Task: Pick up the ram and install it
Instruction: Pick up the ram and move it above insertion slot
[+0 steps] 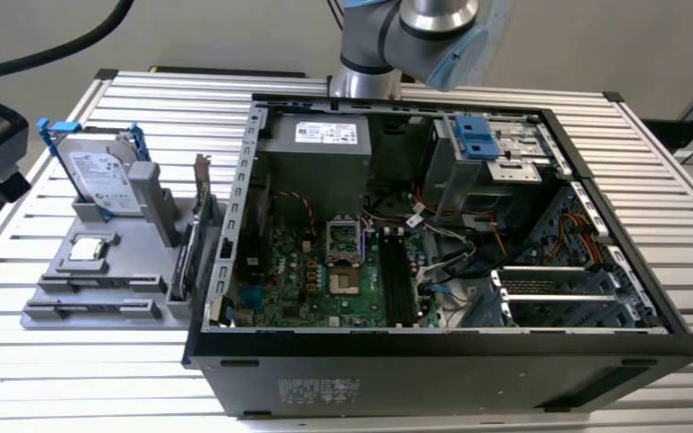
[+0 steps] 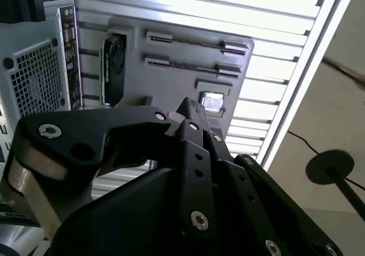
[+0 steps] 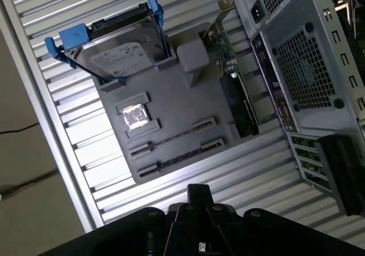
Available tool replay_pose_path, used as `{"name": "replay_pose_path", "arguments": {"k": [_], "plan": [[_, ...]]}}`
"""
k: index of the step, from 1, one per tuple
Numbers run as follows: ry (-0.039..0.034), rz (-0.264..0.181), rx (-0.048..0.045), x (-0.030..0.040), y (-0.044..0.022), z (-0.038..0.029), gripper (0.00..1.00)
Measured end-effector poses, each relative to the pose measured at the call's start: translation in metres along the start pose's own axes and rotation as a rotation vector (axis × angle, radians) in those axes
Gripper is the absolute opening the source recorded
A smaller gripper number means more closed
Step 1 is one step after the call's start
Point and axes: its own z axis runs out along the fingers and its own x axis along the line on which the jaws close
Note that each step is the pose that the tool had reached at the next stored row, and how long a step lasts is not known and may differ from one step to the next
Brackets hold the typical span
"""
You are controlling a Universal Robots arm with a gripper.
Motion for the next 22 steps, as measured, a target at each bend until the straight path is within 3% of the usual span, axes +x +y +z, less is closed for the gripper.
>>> {"name": "replay_pose_path", "arguments": {"k": [22], "plan": [[-0.0065, 0.134, 0.0018, 0.0000, 0.0000, 0.0001, 0.00]]}}
